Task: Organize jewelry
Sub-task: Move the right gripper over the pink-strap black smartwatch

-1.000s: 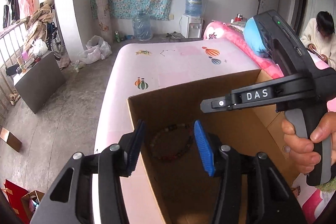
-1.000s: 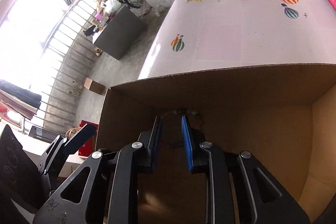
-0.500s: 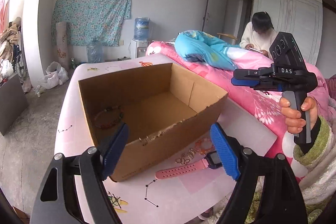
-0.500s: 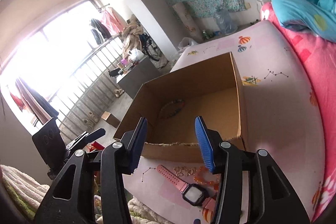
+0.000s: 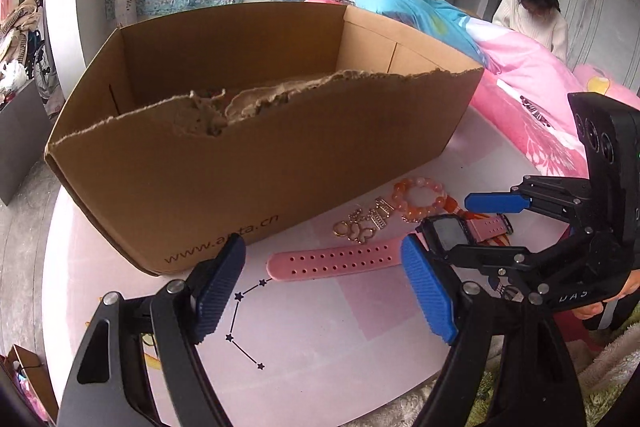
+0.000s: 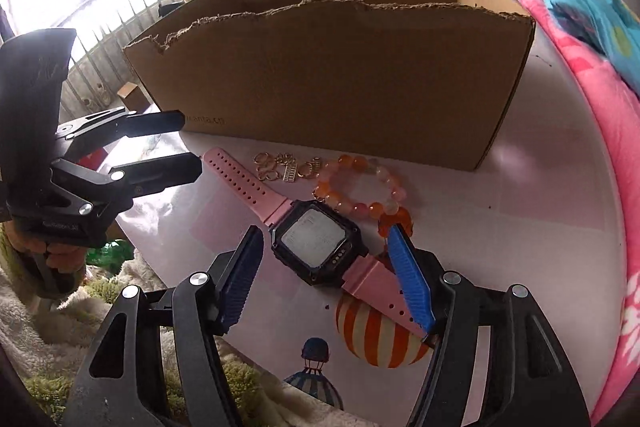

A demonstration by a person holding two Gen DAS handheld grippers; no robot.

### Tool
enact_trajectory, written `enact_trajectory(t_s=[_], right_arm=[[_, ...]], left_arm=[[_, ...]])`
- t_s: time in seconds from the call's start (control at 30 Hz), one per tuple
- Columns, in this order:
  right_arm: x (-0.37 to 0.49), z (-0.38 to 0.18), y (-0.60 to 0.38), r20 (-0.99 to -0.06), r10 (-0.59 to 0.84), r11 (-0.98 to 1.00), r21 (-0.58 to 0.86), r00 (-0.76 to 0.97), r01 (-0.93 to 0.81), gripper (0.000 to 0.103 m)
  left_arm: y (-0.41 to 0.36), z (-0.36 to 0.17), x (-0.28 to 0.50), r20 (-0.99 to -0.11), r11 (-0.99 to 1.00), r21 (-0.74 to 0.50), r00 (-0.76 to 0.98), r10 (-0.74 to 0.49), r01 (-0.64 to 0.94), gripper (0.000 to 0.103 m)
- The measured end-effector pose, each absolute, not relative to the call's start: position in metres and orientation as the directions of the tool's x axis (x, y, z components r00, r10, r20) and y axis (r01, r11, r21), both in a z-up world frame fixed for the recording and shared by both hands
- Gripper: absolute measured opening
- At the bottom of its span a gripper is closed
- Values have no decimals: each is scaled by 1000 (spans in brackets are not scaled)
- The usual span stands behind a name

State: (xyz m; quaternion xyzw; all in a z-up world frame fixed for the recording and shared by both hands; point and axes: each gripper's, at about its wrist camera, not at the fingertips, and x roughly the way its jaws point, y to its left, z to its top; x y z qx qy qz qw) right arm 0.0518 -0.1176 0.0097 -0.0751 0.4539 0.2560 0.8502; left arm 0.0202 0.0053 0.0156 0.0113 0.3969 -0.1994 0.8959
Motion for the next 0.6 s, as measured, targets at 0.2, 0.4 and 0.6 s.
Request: enact_trajectory(t_s=[0.2,0.4,0.6], right_arm=[[52,6,-97,-824,316,829,-2,471,-559,53],[46,11,-90,-828,324,802,-15,457,-597,49],[34,15,-85,-821,312,757,-88,477,-647,49]], left_arm=[[17,15,13,-711,928,-143,616,-338,344,78],[12,14,5,-710,920,-107,618,-336,377,78],[-6,13,-12,-706,888,-2,628,-327,460,78]])
